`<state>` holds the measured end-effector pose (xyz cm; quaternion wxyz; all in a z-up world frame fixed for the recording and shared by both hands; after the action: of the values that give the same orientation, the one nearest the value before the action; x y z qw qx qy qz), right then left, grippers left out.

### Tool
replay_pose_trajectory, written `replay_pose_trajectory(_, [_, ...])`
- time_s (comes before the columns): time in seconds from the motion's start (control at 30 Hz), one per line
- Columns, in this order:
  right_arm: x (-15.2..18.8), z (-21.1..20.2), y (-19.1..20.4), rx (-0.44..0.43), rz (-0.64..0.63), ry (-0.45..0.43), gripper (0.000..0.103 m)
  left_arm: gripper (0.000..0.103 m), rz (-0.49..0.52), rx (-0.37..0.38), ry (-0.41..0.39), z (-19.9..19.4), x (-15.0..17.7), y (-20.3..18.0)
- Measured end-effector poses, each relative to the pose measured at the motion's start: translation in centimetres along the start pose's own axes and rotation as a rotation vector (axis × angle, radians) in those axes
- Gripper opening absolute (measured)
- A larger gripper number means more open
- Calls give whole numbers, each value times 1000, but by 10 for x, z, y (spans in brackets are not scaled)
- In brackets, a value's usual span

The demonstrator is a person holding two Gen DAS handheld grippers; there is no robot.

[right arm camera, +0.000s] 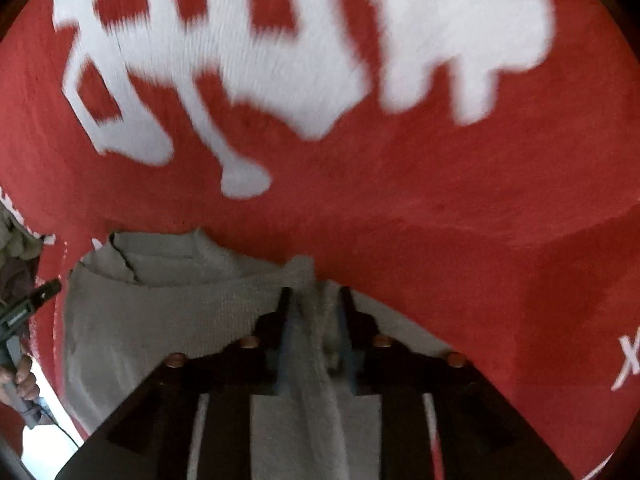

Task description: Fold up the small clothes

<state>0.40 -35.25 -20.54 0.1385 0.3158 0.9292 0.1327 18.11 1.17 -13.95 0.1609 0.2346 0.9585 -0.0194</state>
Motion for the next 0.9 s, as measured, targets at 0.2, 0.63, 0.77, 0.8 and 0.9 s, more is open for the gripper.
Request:
replay_pose_trajectory(0.2, [38, -34, -8, -96, 47, 57, 40, 63, 114, 44, 67, 2, 22, -22])
replay_pose_trajectory(0.63, [15, 7, -2, -92, 18, 80, 6, 11, 190, 78, 72, 48, -4, -71])
replay_pose_trajectory(0.77, [6, -11, 4, -82, -17, 3, 6, 8, 165, 61, 47, 47, -18, -73])
replay_pose_trajectory(0.8, [4, -8, 5, -80, -16, -5, 6, 8, 156, 52, 42, 49, -20, -73])
replay_pose_trajectory(0.9, [5, 14, -3, -36, -8, 23, 6, 8, 121, 14, 57, 60, -22, -70])
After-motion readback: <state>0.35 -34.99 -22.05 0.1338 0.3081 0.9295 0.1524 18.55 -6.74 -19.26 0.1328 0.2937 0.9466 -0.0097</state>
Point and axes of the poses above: each gripper's, at about its wrist camera, not at the fingertips, and z roughly the way its jaws point, y to its left, x to its underside, the point moved 8 cm from there along z, roughly the way its jaws point, and after that the axes turned 8 degrees about z, right-handed, at the moved point
